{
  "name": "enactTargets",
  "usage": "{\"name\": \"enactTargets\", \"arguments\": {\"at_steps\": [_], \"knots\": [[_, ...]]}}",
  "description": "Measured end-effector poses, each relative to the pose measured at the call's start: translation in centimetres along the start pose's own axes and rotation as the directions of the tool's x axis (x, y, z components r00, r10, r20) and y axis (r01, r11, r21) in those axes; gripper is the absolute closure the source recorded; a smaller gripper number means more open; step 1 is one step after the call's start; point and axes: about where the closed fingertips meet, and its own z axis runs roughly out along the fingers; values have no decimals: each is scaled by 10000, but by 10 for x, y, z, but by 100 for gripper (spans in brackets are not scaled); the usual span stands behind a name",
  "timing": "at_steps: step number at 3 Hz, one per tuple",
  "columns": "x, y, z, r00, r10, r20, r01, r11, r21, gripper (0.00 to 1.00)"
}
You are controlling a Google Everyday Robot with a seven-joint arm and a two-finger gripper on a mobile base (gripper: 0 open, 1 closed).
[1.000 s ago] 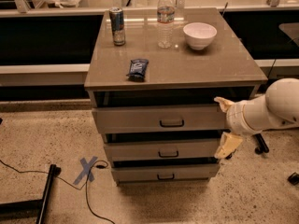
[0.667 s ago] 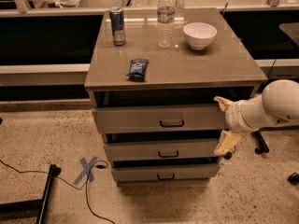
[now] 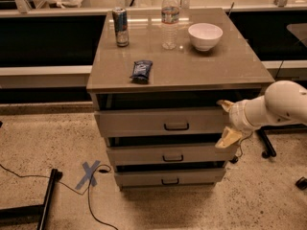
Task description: Open top drawer
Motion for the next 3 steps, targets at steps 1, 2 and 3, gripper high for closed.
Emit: {"name": "enactTargets", "arguments": {"at_steps": [1,2,3], "knots": [[0,-14,13,10000,-4,42,5,9999,-110,22],[-6,-24,23,9998,-26,202,31,9997,-239,27],[-10,-26,22,9993,32,378,-21,9995,-303,27]]}}
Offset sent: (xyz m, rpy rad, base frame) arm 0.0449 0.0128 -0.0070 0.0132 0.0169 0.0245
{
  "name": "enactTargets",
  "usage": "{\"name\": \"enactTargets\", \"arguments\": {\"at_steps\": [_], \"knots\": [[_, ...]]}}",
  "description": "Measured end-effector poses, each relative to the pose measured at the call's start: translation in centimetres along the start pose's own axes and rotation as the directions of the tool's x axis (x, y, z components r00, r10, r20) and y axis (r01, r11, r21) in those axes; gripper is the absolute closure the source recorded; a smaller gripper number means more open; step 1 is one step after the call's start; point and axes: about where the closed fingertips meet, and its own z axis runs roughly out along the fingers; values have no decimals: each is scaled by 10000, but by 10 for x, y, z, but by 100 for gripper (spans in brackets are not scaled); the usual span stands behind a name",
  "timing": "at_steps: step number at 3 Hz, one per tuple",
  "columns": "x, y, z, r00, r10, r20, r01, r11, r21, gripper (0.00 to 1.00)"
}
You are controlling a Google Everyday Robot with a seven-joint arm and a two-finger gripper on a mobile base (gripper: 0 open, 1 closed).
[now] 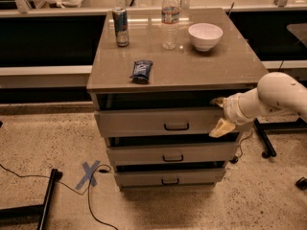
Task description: Open top drawer
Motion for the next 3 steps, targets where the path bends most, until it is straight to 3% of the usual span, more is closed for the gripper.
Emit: {"name": "enactTargets", "arguments": {"at_steps": [1,2,3], "knots": [[-13,13,-14,9985,113,531,-110,9999,-50,28],[-18,36,-11,9965,331,770,-282,9975,-650,35],[-18,52,-10,9954,462,845,-363,9927,-1147,34]]}}
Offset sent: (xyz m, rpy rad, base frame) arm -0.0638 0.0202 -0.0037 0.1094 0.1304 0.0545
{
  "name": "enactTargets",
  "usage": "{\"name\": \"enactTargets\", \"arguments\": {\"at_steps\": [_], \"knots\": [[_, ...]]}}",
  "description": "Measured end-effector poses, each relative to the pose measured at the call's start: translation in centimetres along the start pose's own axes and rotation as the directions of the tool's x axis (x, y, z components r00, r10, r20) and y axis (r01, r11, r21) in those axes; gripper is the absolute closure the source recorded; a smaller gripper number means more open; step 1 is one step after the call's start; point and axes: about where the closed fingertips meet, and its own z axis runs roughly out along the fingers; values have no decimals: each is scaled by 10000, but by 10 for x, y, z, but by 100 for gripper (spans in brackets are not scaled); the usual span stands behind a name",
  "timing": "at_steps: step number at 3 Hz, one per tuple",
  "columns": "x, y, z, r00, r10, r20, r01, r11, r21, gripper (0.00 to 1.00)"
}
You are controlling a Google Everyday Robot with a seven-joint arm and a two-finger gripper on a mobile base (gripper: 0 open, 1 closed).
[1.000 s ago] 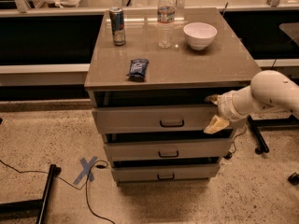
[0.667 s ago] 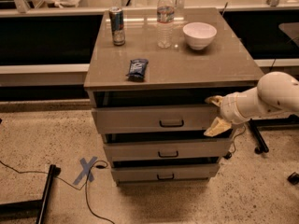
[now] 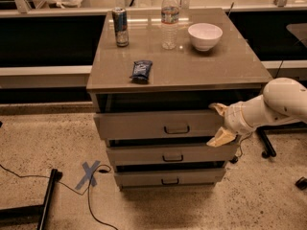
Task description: Open top drawer
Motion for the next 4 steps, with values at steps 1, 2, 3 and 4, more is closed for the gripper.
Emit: {"name": "enactTargets", "arguments": {"at_steps": [1,2,3,4], "knots": [[-1,4,-3,10000,9,29,-9,10000,-87,34],[-11,13,-19,9995,-201,231,203,9998,-74,32],[-11,12,-19,9995,-201,231,203,9998,-76,13],[-11,13,-18,9995,-205,245,207,9997,-106,0]]}}
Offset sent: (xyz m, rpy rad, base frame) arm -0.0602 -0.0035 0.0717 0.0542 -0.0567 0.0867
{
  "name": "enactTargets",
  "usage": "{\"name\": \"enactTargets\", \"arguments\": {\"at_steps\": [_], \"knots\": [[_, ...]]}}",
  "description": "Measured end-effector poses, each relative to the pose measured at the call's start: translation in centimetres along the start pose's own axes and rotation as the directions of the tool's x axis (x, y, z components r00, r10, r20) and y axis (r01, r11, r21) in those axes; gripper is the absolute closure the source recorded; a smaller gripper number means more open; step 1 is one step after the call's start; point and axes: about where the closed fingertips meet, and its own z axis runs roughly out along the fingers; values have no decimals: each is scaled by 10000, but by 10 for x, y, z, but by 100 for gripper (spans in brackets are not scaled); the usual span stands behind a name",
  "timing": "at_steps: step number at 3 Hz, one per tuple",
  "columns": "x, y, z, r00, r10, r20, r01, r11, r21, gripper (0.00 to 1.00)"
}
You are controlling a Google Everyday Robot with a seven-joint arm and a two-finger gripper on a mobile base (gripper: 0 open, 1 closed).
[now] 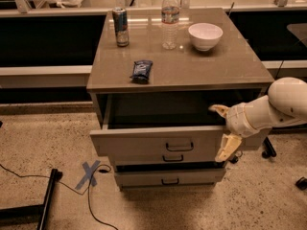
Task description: Open top drawer
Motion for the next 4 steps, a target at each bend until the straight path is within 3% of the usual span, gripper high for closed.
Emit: {"name": "enactTargets", "arguments": {"at_steps": [1,2,3,4], "knots": [[-1,0,3,10000,-28,6,28,9999,-144,0],[1,7,7,9999,54,-132,-64,9973,-738,14],[6,23,3,9983,573,-53,-573,9826,-1764,39],[9,44,-3,9948,1006,-180,-1016,9537,-2830,56]]}}
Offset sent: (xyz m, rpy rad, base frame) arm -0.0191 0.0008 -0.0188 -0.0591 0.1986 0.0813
